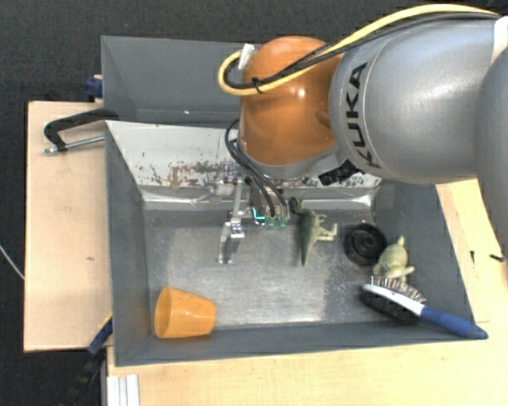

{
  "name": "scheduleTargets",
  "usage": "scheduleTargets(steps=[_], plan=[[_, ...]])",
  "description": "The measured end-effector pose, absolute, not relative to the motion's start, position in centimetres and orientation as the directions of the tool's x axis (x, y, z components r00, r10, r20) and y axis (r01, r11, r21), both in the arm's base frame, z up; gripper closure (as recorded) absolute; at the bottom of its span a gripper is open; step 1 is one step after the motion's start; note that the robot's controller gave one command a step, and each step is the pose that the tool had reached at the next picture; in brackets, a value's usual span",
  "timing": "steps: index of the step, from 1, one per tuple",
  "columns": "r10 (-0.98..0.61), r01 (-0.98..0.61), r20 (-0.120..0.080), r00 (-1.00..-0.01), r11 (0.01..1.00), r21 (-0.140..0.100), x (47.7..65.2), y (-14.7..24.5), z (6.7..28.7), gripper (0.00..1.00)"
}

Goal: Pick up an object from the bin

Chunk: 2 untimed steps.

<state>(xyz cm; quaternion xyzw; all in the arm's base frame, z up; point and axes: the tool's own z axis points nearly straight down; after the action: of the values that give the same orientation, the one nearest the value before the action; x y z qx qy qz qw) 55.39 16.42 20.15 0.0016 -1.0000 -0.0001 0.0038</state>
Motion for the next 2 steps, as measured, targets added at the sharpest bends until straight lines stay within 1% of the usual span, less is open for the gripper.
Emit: scheduleTargets(steps=[1, 2], plan=[[-0.071, -0.071, -0.01, -0.997, 0.997, 0.003, 51.5, 17.8, 10.3, 0.0], [-0.064, -0.064, 0.001, -0.998, 0.998, -0.016, 51.5, 21.2, 7.9, 0.0]])
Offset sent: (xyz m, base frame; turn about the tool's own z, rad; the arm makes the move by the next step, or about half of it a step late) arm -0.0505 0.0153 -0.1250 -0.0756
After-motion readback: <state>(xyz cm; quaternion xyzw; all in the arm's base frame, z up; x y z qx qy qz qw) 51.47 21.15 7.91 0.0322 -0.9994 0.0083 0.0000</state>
